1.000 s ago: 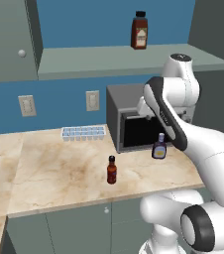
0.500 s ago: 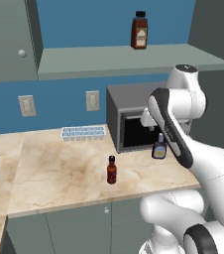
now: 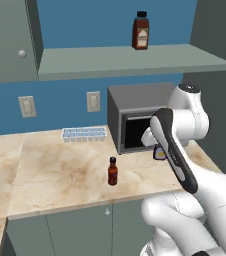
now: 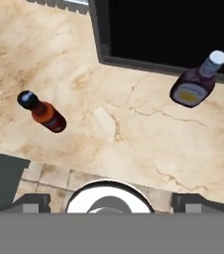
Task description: Pick the condiment bottle and condiment bottle from the counter and place them in the cabinet.
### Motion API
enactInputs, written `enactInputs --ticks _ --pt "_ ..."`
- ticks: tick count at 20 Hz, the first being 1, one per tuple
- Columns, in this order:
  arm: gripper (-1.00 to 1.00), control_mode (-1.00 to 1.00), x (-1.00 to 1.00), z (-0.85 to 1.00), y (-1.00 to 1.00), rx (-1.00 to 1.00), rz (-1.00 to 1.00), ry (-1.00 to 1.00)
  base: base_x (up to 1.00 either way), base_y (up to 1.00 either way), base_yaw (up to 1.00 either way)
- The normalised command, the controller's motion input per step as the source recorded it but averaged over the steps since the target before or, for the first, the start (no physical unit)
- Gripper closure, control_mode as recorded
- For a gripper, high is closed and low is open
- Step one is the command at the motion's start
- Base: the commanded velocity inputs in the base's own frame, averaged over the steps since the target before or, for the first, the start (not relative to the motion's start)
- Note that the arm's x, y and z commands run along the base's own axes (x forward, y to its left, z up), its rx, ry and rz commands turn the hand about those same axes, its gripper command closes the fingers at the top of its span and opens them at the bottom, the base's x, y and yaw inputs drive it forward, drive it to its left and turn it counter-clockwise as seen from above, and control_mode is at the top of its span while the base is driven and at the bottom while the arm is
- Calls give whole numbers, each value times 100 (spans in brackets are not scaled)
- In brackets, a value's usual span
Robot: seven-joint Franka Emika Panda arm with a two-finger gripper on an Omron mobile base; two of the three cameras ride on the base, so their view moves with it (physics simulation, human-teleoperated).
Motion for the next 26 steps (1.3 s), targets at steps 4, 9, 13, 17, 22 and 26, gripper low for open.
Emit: enactInputs --ticks 4,9,13,17,22,26 --pt "-100 -100 -14 -50 28 0 16 0 0 0 0" --pt "-100 -100 -6 -54 28 0 19 0 0 0 0" --pt "-100 -100 0 -52 25 5 21 0 0 0 0" --pt "-100 -100 0 -47 18 10 22 0 0 0 0" --pt "-100 -100 0 -33 10 8 21 0 0 0 0" --pt "-100 -100 0 -26 5 9 19 -1 0 0 0"
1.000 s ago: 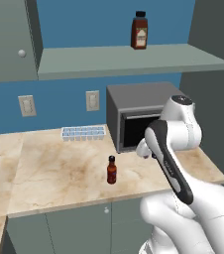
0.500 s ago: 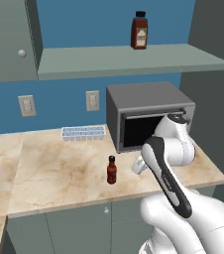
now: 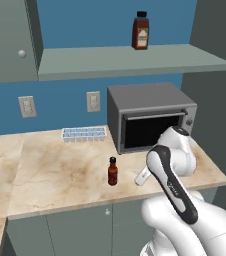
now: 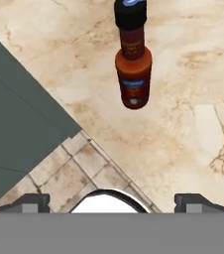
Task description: Pick the condiment bottle and condiment bottle from the counter and place them in the cabinet.
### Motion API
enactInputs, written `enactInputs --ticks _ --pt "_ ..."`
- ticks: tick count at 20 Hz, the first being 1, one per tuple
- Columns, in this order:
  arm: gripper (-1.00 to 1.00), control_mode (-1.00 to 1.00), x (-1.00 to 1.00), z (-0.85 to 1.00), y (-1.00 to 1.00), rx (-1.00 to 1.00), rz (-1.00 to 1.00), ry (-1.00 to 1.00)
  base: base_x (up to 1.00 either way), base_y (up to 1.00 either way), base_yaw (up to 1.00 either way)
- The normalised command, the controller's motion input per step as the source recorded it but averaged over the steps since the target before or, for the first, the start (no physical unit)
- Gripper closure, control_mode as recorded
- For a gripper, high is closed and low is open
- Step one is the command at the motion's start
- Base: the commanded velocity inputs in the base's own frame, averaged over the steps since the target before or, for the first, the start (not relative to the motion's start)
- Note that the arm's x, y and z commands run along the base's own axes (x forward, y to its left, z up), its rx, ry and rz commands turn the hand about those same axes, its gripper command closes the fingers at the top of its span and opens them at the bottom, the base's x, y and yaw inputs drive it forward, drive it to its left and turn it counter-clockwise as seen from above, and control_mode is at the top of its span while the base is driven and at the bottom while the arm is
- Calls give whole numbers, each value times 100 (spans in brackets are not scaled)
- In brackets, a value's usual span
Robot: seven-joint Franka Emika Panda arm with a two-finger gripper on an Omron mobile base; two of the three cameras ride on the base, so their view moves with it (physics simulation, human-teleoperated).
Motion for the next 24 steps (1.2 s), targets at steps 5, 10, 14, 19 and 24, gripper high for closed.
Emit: enactInputs --ticks 5,10,14,19,24 --pt "-100 -100 0 -14 0 10 15 -5 0 0 0" --pt "-100 -100 0 -4 0 12 12 -8 0 0 0" --pt "-100 -100 0 -4 0 12 11 -7 0 0 0" --pt "-100 -100 8 -8 1 13 10 -3 0 0 0" --pt "-100 -100 17 -6 10 12 8 -3 0 0 0"
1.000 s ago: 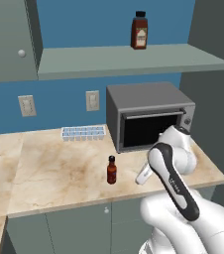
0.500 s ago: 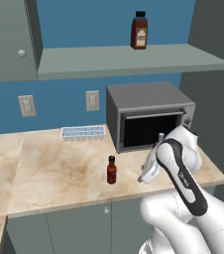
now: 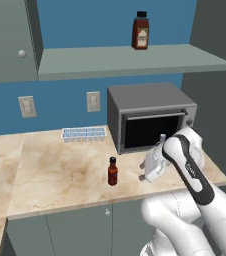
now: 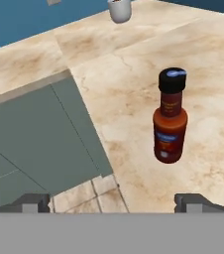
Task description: Pick the condiment bottle and condiment bottle from the counter and place them in the cabinet.
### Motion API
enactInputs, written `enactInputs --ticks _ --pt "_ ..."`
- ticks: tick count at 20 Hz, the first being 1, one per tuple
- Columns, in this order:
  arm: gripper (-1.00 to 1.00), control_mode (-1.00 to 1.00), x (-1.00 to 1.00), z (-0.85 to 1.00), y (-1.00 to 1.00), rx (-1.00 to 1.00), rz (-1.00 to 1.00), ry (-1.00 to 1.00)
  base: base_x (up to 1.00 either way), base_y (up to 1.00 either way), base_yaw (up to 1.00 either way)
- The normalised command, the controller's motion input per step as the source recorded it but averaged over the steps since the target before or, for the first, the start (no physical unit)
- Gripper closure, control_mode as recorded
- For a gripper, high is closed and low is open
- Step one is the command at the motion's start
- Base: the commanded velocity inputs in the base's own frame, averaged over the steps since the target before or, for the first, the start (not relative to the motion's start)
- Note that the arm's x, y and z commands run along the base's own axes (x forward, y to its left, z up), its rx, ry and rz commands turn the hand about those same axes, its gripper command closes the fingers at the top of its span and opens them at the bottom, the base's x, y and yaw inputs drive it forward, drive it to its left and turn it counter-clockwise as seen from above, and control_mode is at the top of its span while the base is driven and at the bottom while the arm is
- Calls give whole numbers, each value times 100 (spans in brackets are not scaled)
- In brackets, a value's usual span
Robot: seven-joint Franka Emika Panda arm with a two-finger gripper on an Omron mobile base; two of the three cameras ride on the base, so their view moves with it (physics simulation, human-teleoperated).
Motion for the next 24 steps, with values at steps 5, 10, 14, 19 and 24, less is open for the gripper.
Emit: enactInputs --ticks 5,10,14,19,24 --pt "-100 -100 20 -6 16 12 7 0 0 0 0" --pt "-100 -100 20 -7 23 12 6 0 0 0 0" --pt "-100 -100 14 -5 23 12 6 0 0 0 0" --pt "-100 -100 7 -2 16 13 6 0 0 0 0" --pt "-100 -100 6 0 10 11 5 0 0 0 0"
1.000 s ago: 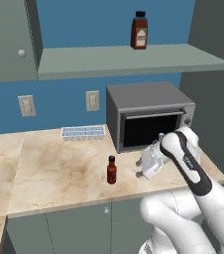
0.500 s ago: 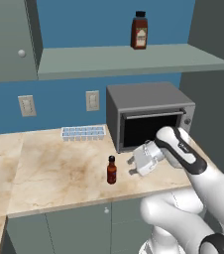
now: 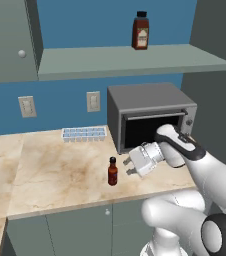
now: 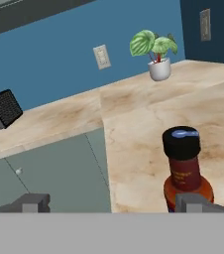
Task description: Pick the condiment bottle and condiment bottle from the counter and place them in the cabinet.
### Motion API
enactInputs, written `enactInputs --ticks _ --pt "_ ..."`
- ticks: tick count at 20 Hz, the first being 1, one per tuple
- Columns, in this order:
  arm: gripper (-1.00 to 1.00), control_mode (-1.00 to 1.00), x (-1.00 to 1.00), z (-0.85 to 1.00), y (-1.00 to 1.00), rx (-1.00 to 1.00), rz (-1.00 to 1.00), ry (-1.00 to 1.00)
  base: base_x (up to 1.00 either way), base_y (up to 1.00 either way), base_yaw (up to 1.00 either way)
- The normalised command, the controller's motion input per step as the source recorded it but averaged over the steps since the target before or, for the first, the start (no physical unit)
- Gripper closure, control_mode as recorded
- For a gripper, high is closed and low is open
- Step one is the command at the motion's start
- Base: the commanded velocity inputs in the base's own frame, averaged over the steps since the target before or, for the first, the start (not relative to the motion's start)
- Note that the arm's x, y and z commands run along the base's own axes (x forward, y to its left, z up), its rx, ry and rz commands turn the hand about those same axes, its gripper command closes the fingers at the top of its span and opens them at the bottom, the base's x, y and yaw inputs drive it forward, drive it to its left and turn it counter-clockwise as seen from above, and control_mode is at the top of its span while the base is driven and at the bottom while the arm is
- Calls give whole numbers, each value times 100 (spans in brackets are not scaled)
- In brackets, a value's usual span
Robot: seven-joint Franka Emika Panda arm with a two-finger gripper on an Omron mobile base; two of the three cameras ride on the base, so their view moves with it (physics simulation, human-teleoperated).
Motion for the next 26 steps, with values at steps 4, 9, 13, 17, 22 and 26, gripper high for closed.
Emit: enactInputs --ticks 4,9,13,17,22,26 --pt "-100 -100 1 0 0 5 0 0 0 0 0" --pt "-100 -100 5 0 10 6 0 0 0 0 0" --pt "-100 -100 3 0 15 5 0 0 0 0 0" --pt "-100 -100 3 0 19 4 0 0 0 0 0" --pt "-100 -100 8 0 18 1 0 0 0 0 0" --pt "-100 -100 8 0 6 0 -2 0 0 0 0"
